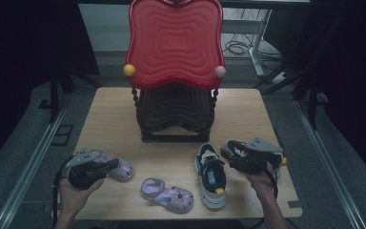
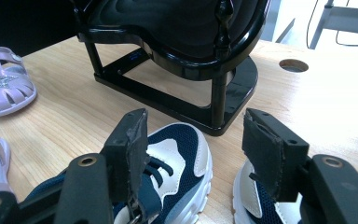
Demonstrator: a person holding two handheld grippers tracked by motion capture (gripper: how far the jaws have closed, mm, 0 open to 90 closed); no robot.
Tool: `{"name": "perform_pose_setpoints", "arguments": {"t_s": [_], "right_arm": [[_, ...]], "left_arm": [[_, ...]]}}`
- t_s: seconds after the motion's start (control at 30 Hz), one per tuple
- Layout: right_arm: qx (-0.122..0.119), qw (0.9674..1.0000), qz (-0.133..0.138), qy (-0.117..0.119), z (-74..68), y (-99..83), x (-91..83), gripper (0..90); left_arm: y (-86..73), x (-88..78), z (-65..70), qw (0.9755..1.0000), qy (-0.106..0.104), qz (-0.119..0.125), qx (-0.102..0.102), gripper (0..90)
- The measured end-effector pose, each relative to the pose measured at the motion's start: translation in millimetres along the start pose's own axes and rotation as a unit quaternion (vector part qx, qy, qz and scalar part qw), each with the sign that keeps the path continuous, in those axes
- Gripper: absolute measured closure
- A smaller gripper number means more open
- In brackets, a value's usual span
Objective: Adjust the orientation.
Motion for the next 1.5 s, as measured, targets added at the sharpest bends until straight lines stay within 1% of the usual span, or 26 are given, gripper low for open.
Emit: {"name": "perform_pose_setpoints", "arguments": {"t_s": [0.1, 0.13, 0.23, 0.3, 0.4, 0.43, 0.47, 0.5, 0.57, 0.63, 0.67, 0.73, 0.87, 0.93, 0.97, 1.03, 1.1, 1.17, 1.33, 1.5], "right_arm": [[0.007, 1.0000, 0.002, 0.004, 1.4, 1.2, -1.7, 41.3], [0.007, 1.0000, 0.002, 0.004, 1.4, 1.2, -1.7, 41.3], [0.006, 1.0000, 0.003, 0.005, 1.0, 1.7, -4.2, 41.3], [0.004, 1.0000, 0.003, 0.008, -1.2, 1.4, -6.4, 41.2], [0.002, 0.9999, 0.001, 0.010, -3.6, 1.5, -7.6, 40.9], [0.001, 0.9999, 0.001, 0.011, -4.0, 1.7, -7.6, 40.9], [0.001, 0.9999, 0.001, 0.011, -4.0, 1.7, -7.6, 40.9], [0.000, 0.9999, 0.001, 0.011, -4.6, 1.8, -7.3, 40.7], [-0.001, 0.9999, 0.001, 0.012, -5.0, 1.7, -7.3, 40.6], [-0.002, 0.9999, 0.000, 0.012, -5.9, 1.4, -8.4, 40.5], [-0.002, 0.9999, 0.001, 0.012, -6.0, 1.5, -9.0, 40.5], [-0.002, 0.9999, 0.003, 0.011, -5.7, 2.0, -10.1, 40.5], [-0.003, 0.9999, 0.004, 0.013, -5.9, 1.9, -10.9, 40.4], [-0.005, 0.9999, 0.004, 0.013, -6.0, 1.7, -10.5, 40.1], [-0.004, 0.9999, 0.002, 0.014, -6.5, 1.5, -10.0, 40.1], [-0.005, 0.9999, 0.001, 0.014, -6.8, 1.5, -9.8, 40.0], [-0.009, 0.9997, 0.007, 0.020, -8.1, 1.6, -10.2, 39.8], [-0.015, 0.9995, 0.011, 0.023, -8.9, 2.0, -10.6, 39.7], [-0.021, 0.9993, 0.011, 0.027, -11.0, 1.5, -10.1, 39.7], [-0.022, 0.9994, 0.006, 0.025, -11.8, 0.9, -9.5, 39.6]], "left_arm": [[-12.7, -1.6, -3.0, 0.9999, 0.000, -0.008, -0.010, 90.0], [-12.7, -1.6, -3.0, 0.9999, 0.000, -0.008, -0.010, 90.0], [-23.5, 1.4, -4.8, 0.9995, -0.003, -0.030, -0.013, 90.0], [-30.8, 5.5, -5.4, 0.9988, -0.009, -0.046, -0.014, 90.0], [-34.9, 8.4, -6.4, 0.9985, -0.013, -0.052, -0.015, 89.8], [-38.2, 12.0, -7.7, 0.9978, -0.016, -0.061, -0.017, 89.8], [-38.2, 12.0, -7.7, 0.9978, -0.016, -0.061, -0.017, 89.8], [-40.3, 15.7, -8.0, 0.9974, -0.020, -0.067, -0.018, 89.9], [-40.9, 17.5, -7.5, 0.9971, -0.022, -0.071, -0.017, 89.9], [-41.7, 22.4, -5.8, 0.9963, -0.027, -0.080, -0.012, 89.9], [-41.7, 22.4, -5.8, 0.9963, -0.027, -0.080, -0.012, 89.9], [-42.7, 25.5, -4.7, 0.9957, -0.028, -0.088, -0.011, 89.9], [-44.5, 27.9, -3.6, 0.9956, -0.029, -0.089, -0.012, 89.7], [-45.4, 30.8, -4.3, 0.9955, -0.027, -0.090, -0.014, 89.6], [-45.2, 34.2, -5.3, 0.9952, -0.021, -0.094, -0.015, 89.5], [-44.7, 35.6, -5.8, 0.9949, -0.017, -0.098, -0.014, 89.4], [-42.5, 39.5, -5.4, 0.9941, -0.003, -0.108, -0.010, 89.3], [-41.2, 41.2, -5.0, 0.9939, 0.000, -0.110, -0.009, 89.3], [-38.9, 43.6, -6.8, 0.9938, 0.003, -0.110, -0.014, 89.3], [-35.5, 48.6, -10.5, 0.9934, 0.002, -0.113, -0.018, 89.4]]}}
Point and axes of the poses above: each handheld gripper's, and its own axes: x roughly forward along the jaws, y roughly out of its top, z roughly to its right, the point moved 2 cm from there along x, roughly forward along the jaws, and after that the axes turned 15 degrees about -y, right-handed, at the moved point
